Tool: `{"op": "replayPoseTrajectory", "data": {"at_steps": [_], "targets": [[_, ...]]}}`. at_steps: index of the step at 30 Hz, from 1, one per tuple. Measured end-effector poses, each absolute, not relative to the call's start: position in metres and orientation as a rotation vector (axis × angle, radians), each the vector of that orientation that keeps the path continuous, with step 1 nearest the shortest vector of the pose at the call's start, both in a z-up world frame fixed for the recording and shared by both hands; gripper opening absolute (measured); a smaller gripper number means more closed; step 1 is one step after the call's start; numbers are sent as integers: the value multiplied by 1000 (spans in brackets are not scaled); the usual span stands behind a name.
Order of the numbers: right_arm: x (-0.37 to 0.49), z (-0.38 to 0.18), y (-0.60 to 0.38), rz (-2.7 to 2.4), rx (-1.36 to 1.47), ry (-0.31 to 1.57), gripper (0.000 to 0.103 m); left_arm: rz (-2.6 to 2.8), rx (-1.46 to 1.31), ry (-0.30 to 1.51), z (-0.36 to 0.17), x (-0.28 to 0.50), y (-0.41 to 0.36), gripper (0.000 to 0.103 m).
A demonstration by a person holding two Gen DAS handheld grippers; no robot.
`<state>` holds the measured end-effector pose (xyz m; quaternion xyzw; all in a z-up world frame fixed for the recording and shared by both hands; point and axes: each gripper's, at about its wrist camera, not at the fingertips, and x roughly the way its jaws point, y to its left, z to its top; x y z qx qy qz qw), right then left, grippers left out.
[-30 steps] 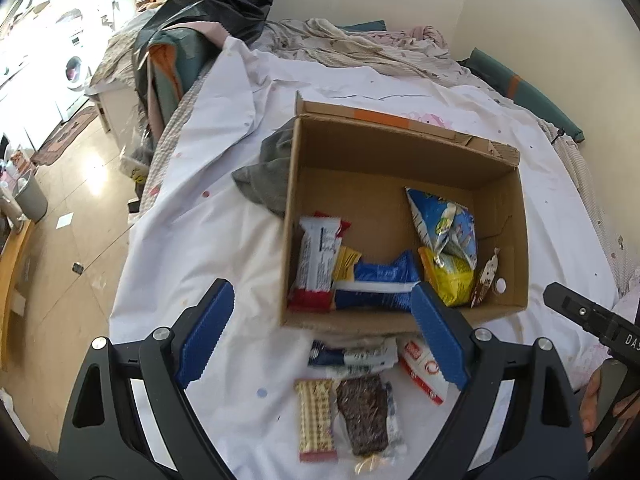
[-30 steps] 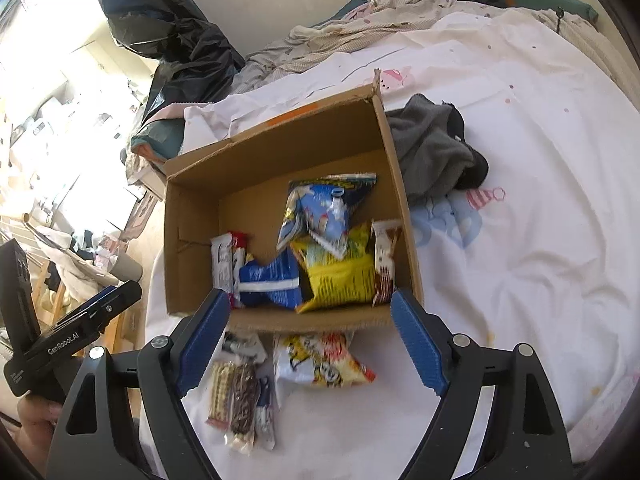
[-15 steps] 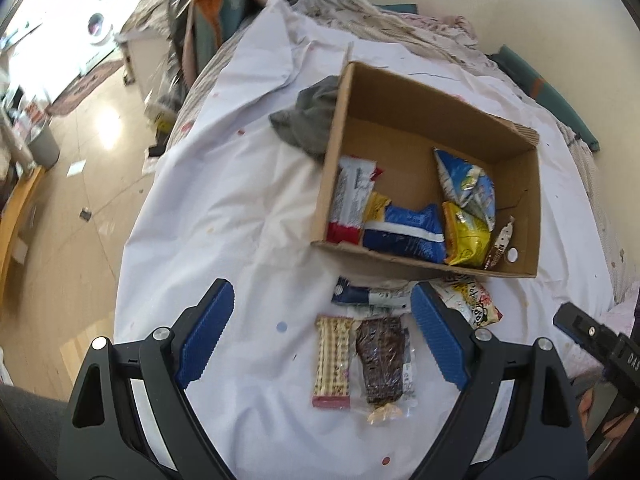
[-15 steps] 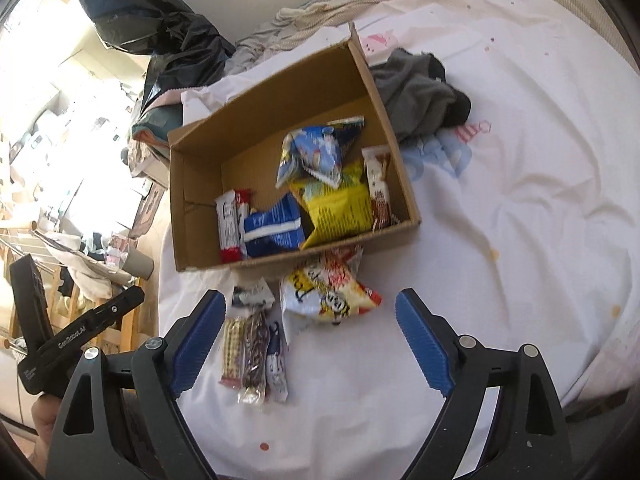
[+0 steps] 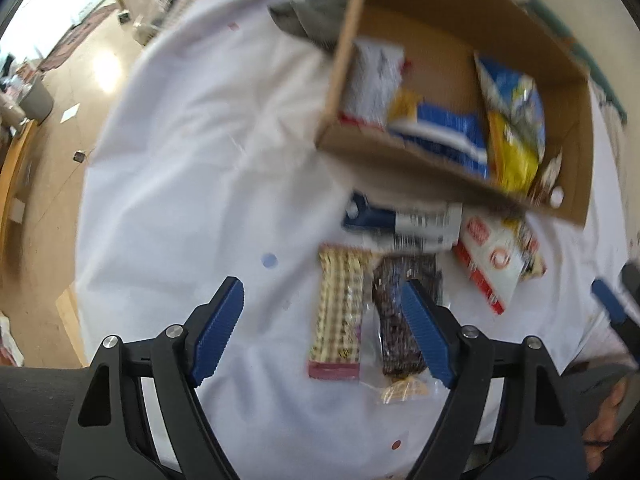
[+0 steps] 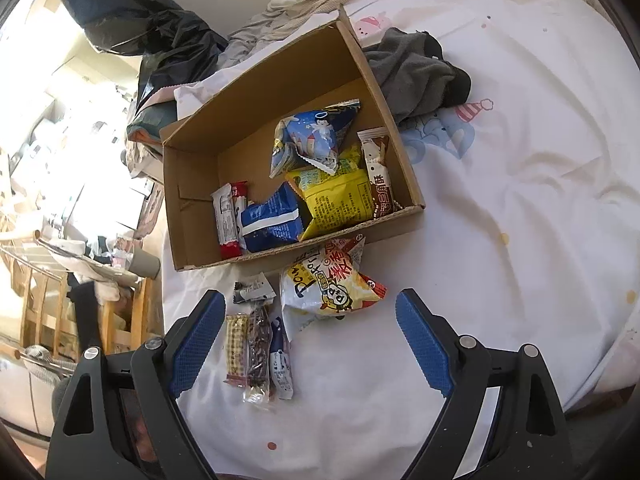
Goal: Organize snacks
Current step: 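Withdraw both tools and grasp the tan wafer bar with the left gripper, then grasp the yellow Dora crisp bag with the right gripper while the left holds the wafer bar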
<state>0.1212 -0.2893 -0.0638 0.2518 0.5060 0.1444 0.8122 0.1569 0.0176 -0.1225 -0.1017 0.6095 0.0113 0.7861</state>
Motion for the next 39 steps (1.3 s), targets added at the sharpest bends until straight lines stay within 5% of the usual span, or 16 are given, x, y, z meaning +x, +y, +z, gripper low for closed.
{"op": "replayPoseTrajectory", "data": {"at_steps": [5, 7, 11, 12, 13, 39], "targets": [[126, -67, -297, 303, 578, 1085, 90, 16, -161, 1390, -146, 160, 6, 77], [128, -69, -302, 305, 614, 1088, 90, 13, -132, 1421, -155, 161, 3, 61], [130, -73, -311, 302, 681, 1092, 90, 12, -124, 1449, -166, 160, 1, 57], [131, -74, -312, 300, 694, 1091, 90, 13, -102, 1442, -165, 160, -1, 45], [131, -75, -314, 297, 705, 1092, 90, 5, -88, 1445, -166, 160, -3, 22], [161, -148, -272, 243, 848, 1368, 90, 7, -263, 1281, -92, 147, 11, 23]]}}
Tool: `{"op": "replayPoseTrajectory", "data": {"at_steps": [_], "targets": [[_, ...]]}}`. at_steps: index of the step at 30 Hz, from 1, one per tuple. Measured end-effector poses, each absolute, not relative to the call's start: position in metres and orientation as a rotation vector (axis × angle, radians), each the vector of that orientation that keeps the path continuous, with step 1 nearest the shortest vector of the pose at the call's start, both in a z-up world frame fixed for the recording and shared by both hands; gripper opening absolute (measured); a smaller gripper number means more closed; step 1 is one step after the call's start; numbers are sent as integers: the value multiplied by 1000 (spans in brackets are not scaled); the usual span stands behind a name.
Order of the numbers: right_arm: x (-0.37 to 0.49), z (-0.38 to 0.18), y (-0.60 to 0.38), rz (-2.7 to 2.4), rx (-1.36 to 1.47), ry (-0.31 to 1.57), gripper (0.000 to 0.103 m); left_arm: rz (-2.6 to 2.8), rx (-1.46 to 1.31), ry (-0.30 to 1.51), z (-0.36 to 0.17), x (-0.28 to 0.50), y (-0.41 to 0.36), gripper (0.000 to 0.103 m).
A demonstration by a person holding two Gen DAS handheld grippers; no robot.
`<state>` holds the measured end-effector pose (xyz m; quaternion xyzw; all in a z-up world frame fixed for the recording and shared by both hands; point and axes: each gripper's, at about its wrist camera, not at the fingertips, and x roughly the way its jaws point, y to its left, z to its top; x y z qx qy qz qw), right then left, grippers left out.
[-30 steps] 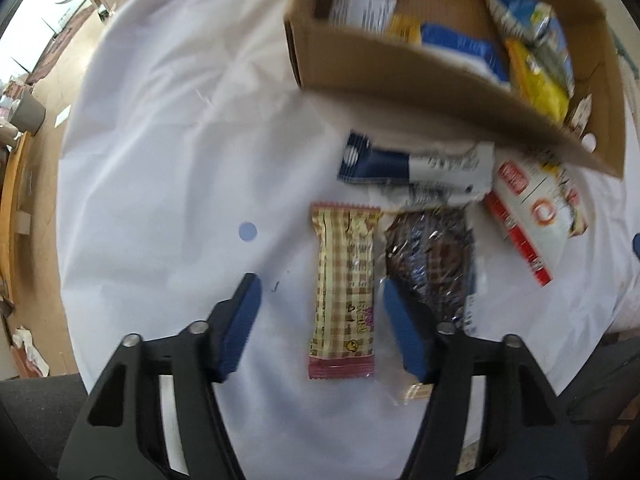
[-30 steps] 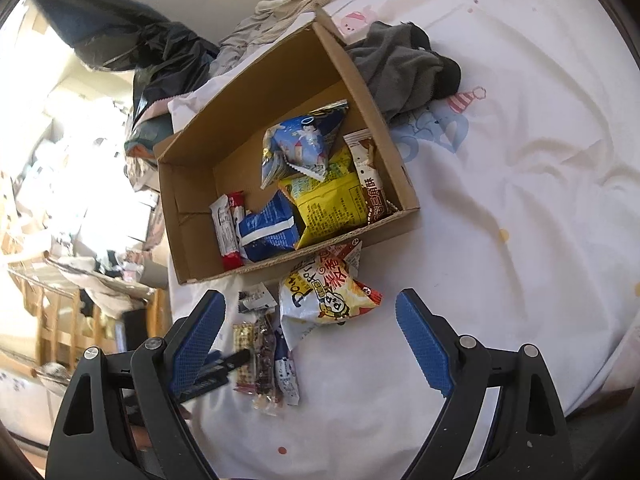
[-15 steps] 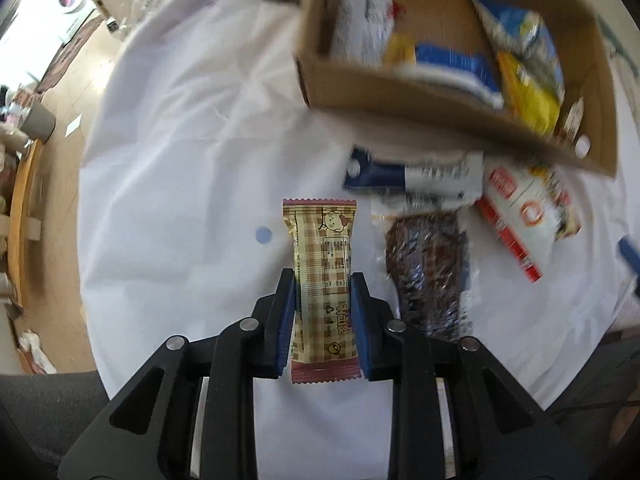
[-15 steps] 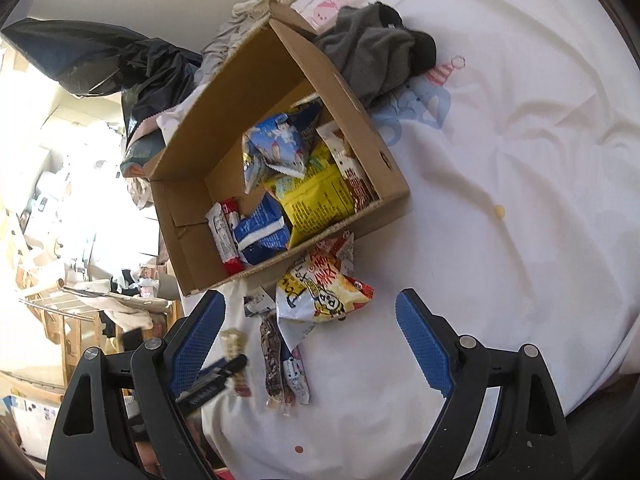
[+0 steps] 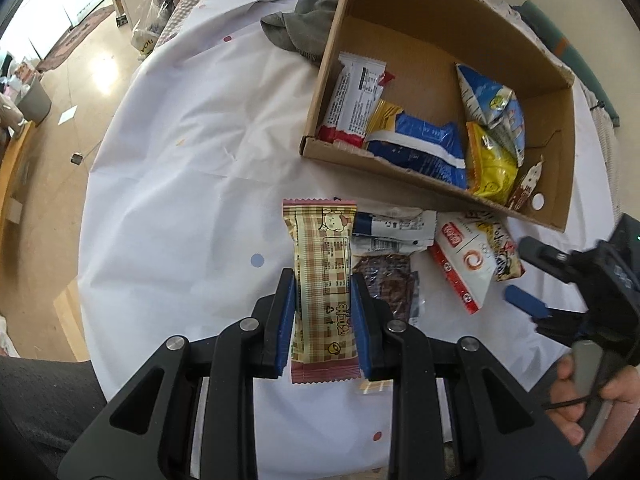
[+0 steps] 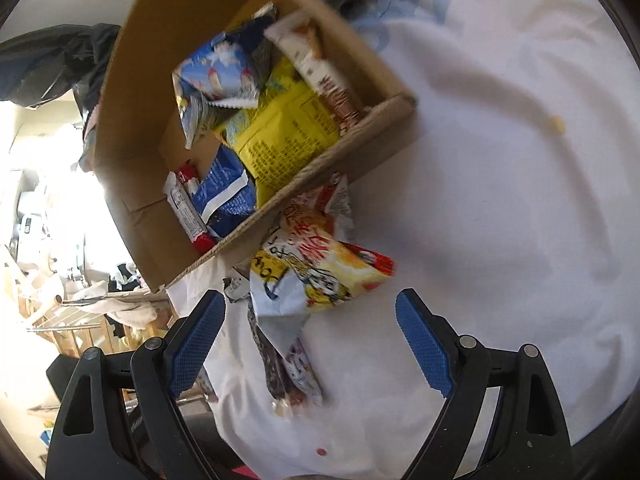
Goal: Organize snacks
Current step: 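Grasp the yellow Dora crisp bag with the right gripper while the left holds the wafer bar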
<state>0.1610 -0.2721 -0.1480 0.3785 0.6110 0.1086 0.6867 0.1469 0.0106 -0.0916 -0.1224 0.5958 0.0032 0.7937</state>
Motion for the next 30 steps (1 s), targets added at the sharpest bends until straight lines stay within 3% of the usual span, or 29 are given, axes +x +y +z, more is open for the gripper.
{"op": "replayPoseTrajectory", "data": {"at_steps": [11, 17, 22, 30], "targets": [[181, -168, -246, 210, 740, 1401, 90, 2, -306, 1289, -97, 156, 19, 23], [178, -165, -242, 241, 662, 1406, 64, 30, -316, 1288, -99, 160, 22, 23], [166, -156, -252, 280, 645, 1387, 55, 33, -317, 1293, -101, 160, 23, 23], [142, -134, -264, 368, 607, 1342, 51, 42, -301, 1291, -104, 161, 22, 23]]}}
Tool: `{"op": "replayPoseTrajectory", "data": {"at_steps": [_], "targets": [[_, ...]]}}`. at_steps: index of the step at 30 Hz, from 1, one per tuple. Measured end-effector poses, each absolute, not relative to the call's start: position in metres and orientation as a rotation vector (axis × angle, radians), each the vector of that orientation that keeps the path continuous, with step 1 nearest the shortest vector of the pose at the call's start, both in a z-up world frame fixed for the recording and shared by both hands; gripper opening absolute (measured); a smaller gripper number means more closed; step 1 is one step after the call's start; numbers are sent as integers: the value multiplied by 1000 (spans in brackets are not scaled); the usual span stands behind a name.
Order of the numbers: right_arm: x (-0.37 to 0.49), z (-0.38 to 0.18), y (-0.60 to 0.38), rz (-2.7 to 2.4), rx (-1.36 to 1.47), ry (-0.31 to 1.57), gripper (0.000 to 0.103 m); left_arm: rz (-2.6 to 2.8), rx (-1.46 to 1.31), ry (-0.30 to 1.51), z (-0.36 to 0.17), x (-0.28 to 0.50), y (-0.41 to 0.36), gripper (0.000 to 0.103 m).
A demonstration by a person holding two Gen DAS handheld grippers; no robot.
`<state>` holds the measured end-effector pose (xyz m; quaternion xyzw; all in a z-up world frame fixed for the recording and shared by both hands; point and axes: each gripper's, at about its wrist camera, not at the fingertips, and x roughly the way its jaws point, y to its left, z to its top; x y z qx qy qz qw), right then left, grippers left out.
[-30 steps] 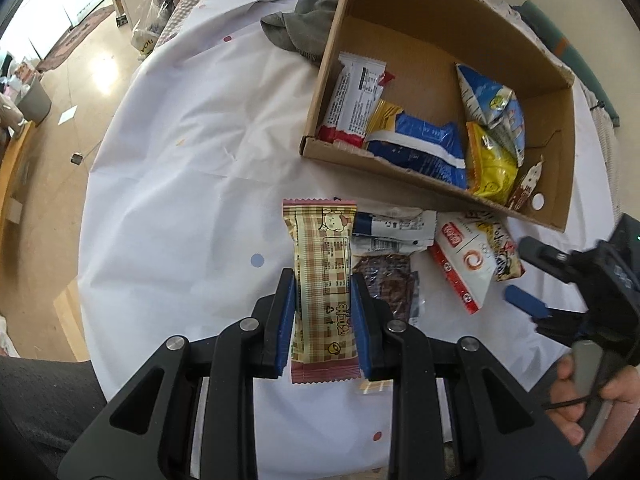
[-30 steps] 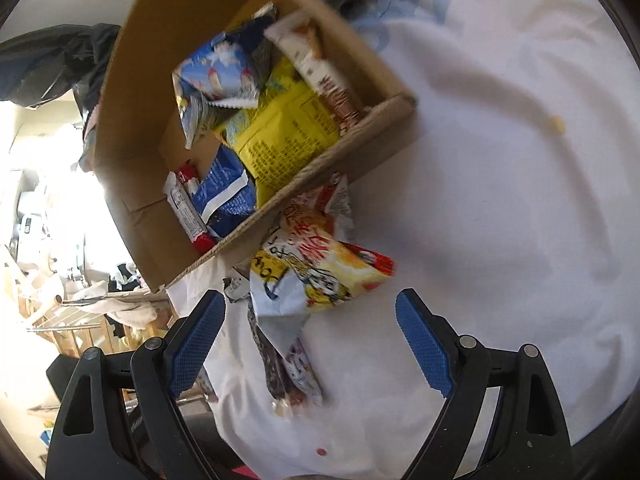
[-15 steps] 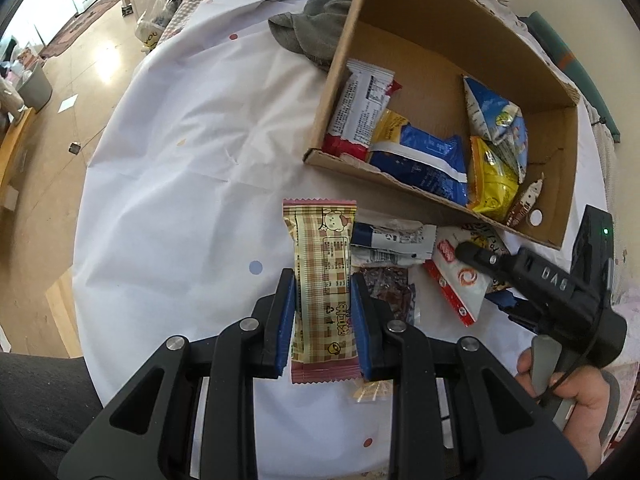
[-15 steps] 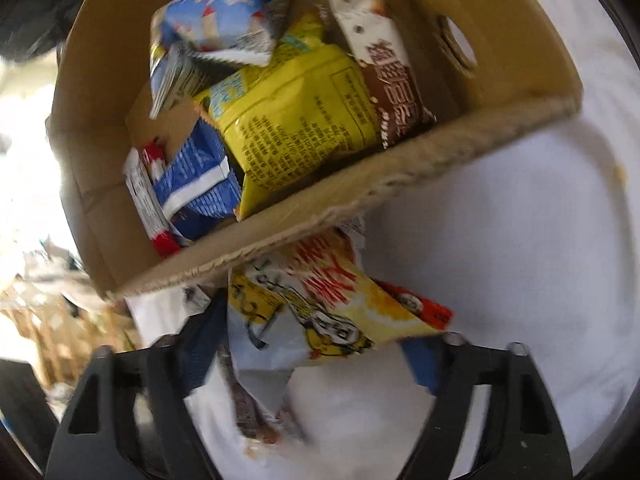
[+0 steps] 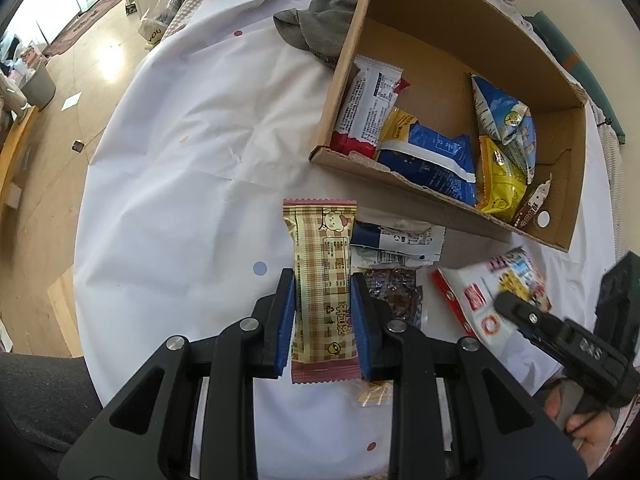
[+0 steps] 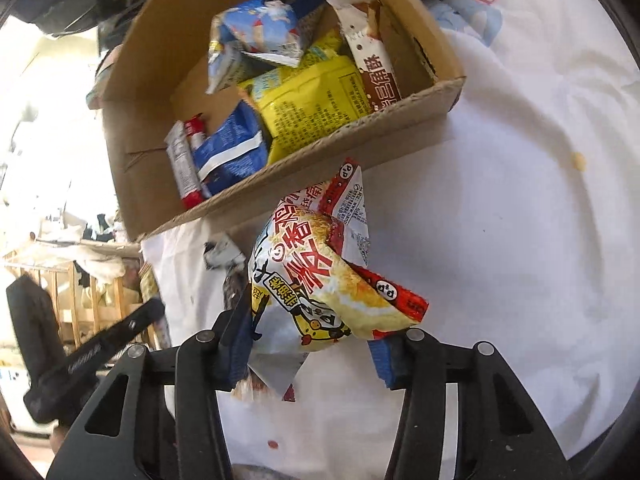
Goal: Organize snacks
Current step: 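Grasp the yellow Dora crisp bag with the right gripper while the left holds the wafer bar, then carry both packets into the box and open both grippers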
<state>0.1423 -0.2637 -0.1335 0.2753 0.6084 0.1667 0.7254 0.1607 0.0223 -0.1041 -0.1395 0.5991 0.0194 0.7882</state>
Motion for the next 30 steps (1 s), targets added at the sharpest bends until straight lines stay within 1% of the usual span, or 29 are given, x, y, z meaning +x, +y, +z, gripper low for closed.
{"op": "replayPoseTrajectory", "data": {"at_steps": [5, 12, 19, 25, 30], "targets": [[127, -110, -258, 447, 547, 1302, 49, 67, -281, 1283, -107, 160, 24, 23], [114, -85, -244, 546, 555, 1224, 49, 119, -260, 1248, -105, 153, 33, 23], [122, -64, -250, 553, 595, 1137, 49, 142, -221, 1118, -71, 148, 38, 23], [138, -41, -278, 401, 601, 1019, 49, 69, -187, 1066, -37, 167, 29, 23], [158, -37, -285, 359, 617, 998, 49, -1, -132, 1059, -23, 190, 17, 23]]}}
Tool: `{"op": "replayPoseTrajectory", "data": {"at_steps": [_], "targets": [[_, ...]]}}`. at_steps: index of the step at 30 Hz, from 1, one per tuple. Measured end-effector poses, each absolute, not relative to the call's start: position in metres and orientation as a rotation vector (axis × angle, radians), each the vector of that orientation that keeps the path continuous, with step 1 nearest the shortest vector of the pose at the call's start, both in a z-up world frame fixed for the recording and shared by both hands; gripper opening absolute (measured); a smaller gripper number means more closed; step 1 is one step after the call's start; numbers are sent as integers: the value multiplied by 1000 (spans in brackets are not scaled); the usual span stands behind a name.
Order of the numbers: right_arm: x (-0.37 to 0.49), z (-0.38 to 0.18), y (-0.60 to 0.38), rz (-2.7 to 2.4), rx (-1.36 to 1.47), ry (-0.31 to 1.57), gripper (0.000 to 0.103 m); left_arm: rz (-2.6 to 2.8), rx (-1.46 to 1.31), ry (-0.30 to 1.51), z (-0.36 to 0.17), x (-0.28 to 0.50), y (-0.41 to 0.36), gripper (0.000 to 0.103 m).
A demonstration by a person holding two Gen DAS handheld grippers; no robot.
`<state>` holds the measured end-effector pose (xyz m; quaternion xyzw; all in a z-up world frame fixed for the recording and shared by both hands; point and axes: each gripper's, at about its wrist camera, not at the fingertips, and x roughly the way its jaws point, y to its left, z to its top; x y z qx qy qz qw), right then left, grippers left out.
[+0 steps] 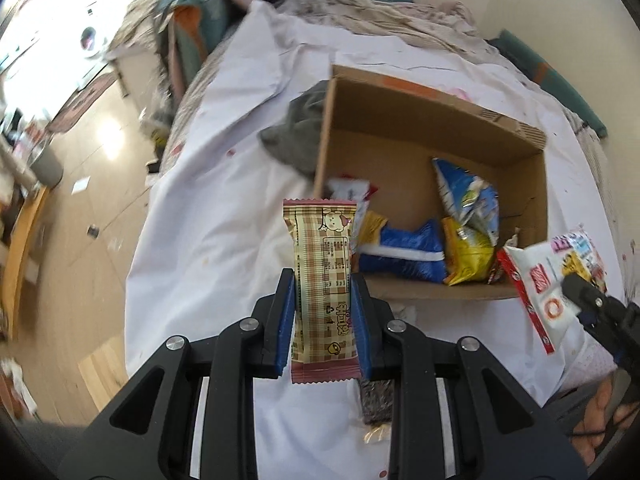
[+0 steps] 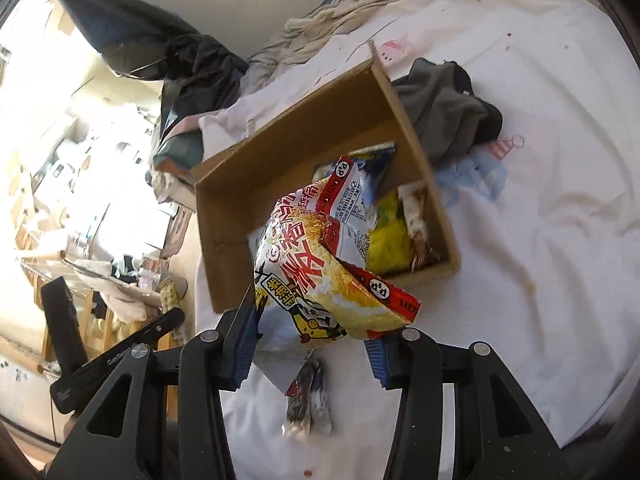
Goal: Organize snacks
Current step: 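Carry both packets into the box and open both grippers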
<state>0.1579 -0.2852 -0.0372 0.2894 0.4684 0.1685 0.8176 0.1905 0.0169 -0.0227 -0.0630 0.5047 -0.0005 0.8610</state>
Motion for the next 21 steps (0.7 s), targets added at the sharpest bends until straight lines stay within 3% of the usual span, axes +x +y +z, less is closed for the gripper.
{"op": "replayPoseTrajectory", "data": {"at_steps": [21], "targets": [[244, -46, -230, 449, 387, 978, 49, -148, -124, 1040, -57, 253, -11, 23]]}}
